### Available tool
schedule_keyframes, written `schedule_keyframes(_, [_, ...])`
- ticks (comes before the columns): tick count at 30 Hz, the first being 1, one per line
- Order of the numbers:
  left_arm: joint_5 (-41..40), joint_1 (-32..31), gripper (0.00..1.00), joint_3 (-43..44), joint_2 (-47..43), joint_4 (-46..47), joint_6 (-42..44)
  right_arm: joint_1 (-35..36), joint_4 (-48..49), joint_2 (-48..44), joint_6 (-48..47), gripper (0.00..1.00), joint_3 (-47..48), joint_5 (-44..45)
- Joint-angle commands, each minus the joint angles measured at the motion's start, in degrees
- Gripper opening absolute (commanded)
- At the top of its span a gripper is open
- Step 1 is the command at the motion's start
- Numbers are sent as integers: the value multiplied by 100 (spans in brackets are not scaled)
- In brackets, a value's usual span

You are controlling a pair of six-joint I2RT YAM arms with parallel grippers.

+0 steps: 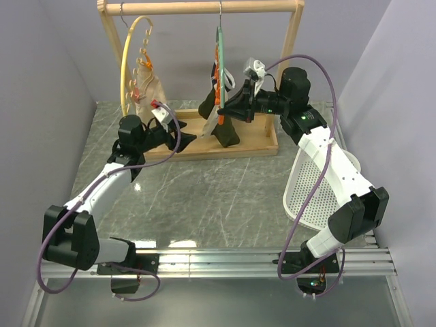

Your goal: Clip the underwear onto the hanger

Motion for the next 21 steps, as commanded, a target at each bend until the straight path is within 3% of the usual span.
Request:
schedule_keyframes(1, [-444,121,68,-283,52,-369,-824,-13,429,-51,389,0,272,218])
schedule_keyframes(6, [-787,112,74,-1259,113,639,-2178,-13,797,-16,881,0,245,385])
schedule_keyframes(10, [-1165,77,76,-1384,613,957,-2707,-13,842,37,995,0,316,394])
schedule_keyframes(13, [-1350,-99,78,-1314,983,1257,-2287,-13,860,28,1031,0,342,359])
schedule_keyframes(15, [-1412,-178,75,-1104,1299,1162,-1576,-22,825,19,1022,0,359,324])
schedule_keyframes(21, [-658,-161,69,-646,1441,1302,349,-13,640,-25,847,0,395,236])
